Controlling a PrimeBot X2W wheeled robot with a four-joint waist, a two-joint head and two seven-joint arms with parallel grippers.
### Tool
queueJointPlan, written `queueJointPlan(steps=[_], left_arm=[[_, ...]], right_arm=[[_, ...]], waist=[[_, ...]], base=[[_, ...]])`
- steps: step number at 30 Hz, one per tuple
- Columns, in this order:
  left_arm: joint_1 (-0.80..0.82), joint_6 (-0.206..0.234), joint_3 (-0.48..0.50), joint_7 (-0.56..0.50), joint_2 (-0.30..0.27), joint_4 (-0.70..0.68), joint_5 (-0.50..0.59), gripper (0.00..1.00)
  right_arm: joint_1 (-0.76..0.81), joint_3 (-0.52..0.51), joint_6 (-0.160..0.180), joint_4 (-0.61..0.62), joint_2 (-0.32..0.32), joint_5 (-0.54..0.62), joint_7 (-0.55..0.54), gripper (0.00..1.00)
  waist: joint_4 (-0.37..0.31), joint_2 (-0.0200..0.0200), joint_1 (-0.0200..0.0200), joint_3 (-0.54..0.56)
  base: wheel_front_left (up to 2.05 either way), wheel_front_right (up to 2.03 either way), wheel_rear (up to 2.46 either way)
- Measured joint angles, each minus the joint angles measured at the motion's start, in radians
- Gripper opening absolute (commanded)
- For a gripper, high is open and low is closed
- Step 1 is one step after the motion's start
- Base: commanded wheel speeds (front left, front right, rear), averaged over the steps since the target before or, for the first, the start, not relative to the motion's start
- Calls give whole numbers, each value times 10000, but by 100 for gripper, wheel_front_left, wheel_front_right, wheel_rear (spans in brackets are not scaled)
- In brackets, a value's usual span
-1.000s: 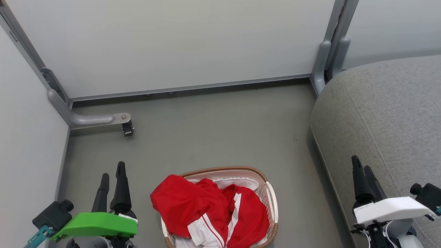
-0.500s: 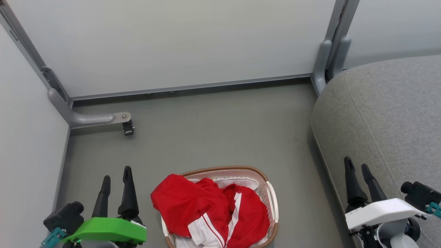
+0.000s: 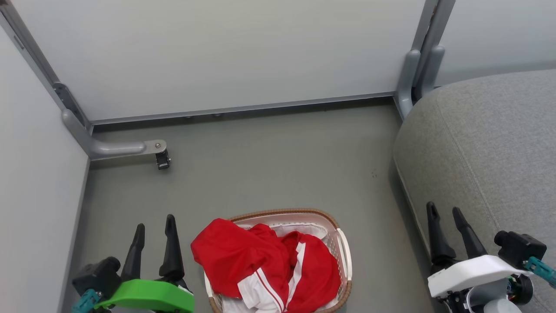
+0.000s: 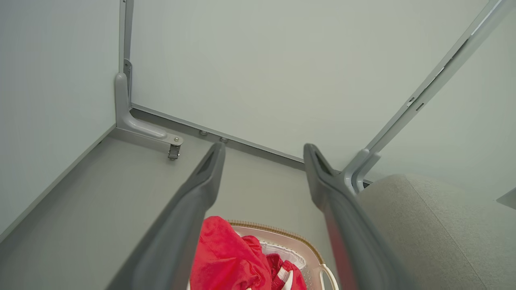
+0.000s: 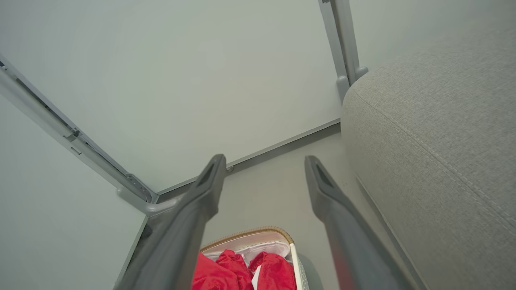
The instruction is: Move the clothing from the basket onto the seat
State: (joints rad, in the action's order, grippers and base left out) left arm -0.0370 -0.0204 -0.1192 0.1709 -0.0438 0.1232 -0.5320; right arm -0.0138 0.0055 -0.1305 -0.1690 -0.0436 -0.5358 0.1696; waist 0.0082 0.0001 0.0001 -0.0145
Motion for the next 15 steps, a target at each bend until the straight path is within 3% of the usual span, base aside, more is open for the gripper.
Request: queueJointPlan(steps=[15], left_arm=[[-47,130,-169,343,-13,171,1183,100]], right_arm=[[26,201,0,-207,-15,1371,339,100]], waist=[[68,0,0,-41]], base=[[0,0,0]])
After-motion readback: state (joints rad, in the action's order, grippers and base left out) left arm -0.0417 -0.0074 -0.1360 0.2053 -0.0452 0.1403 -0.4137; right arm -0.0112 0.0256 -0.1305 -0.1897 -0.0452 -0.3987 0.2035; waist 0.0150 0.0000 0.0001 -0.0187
